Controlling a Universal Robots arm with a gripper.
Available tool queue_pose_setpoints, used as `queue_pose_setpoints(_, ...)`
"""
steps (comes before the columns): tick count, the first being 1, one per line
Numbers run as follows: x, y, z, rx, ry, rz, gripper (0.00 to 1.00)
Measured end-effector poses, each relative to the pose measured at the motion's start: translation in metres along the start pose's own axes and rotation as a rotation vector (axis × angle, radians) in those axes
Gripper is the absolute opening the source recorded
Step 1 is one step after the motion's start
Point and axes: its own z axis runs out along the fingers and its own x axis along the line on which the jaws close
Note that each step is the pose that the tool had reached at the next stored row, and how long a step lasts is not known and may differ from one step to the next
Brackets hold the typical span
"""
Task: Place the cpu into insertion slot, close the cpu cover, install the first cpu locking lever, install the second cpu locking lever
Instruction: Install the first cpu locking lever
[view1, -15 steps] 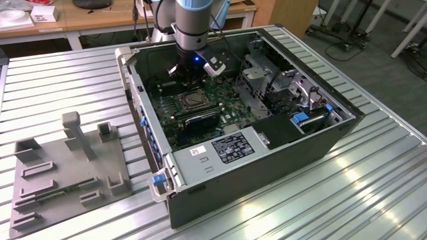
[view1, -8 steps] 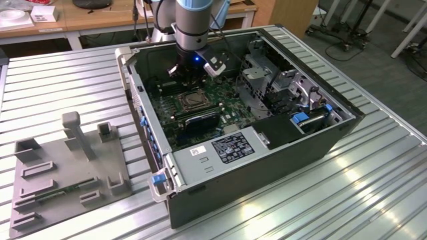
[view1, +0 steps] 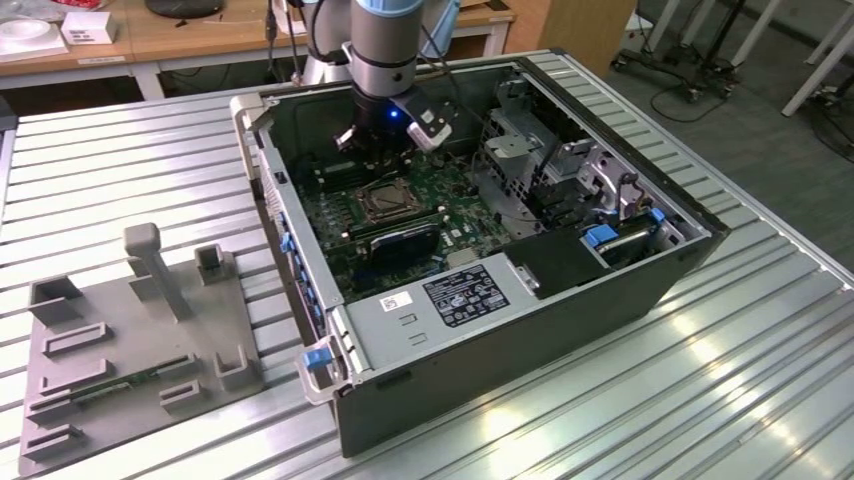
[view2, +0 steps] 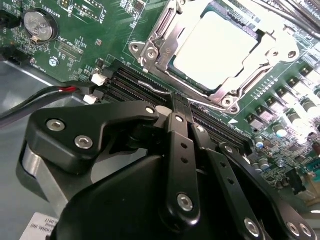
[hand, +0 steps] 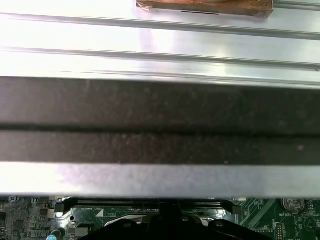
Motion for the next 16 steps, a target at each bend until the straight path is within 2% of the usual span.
queue_pose_setpoints(7, -0.0003, 0.0022, -0.0051, 0.0021, 0.0, 0.0, 0.11)
queue_pose_setpoints(16, -0.0004, 0.0045, -0.0065, 0.0025, 0.0, 0.0, 0.11)
